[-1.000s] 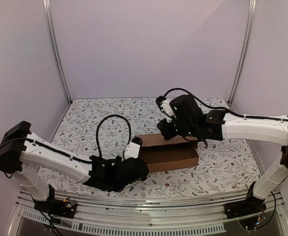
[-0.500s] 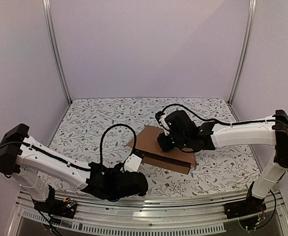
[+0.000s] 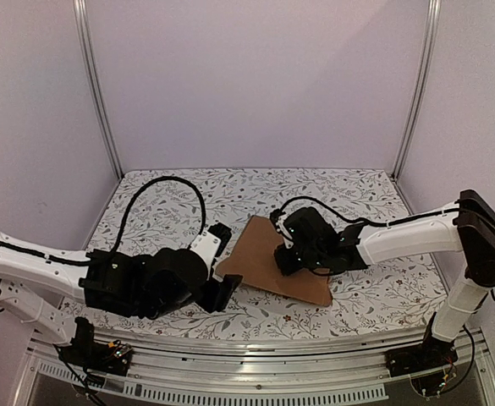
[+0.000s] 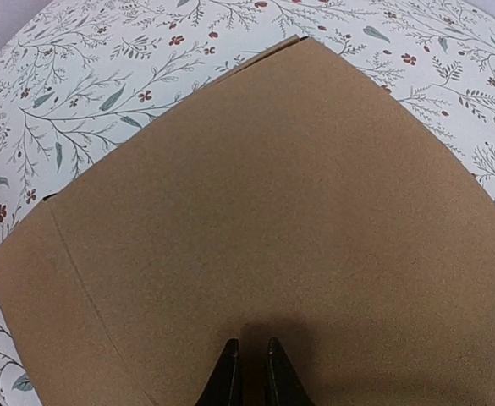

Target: Fold the paper box

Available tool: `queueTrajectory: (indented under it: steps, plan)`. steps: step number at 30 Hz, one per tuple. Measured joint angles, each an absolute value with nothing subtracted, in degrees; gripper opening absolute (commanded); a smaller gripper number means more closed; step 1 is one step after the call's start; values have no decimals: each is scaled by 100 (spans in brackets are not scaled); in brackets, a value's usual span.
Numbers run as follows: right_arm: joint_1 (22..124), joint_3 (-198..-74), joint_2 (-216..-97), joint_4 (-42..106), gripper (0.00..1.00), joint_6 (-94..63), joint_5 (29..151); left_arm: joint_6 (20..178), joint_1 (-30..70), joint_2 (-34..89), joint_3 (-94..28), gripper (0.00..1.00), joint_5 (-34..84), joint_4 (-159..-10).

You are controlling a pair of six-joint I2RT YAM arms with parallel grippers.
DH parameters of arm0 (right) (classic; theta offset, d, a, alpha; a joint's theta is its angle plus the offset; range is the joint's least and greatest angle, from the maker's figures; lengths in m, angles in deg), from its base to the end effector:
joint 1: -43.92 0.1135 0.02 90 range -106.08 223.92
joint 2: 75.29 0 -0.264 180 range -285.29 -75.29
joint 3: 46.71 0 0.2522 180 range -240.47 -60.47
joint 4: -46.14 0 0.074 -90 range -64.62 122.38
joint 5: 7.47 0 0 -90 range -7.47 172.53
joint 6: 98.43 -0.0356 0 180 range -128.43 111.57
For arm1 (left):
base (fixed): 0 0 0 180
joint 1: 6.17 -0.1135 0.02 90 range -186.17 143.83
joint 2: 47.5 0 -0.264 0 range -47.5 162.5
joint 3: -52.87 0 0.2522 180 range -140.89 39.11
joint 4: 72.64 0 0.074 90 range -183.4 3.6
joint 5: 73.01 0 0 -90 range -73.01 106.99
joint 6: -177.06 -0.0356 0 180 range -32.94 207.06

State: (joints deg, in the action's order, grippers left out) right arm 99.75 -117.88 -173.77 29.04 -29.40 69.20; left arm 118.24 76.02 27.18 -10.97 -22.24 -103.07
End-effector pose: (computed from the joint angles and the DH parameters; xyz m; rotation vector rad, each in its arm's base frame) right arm 0.2093 0.2938 0.1829 -0.5942 2.2781 0.3985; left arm 0.0596 -0.2687 0.2537 0.5994 2.0449 -0.3844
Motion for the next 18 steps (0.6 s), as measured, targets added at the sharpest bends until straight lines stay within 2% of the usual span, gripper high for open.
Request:
queueTrajectory:
  steps: [5, 12, 18]
  plan:
    - [9975, -11576, -17392, 2983, 9, -2949, 6960, 11503, 6784, 2307, -931, 70, -1474, -10014]
    - [9978, -11476, -17392, 3136, 10, -2955, 6962, 11442, 5565, 2504, -769, 70, -420, -9791]
    - [10010, -11467, -17346, 3101, 19, -2890, 6979, 11605, 4953, 3074, -684, 70, 257, -9491]
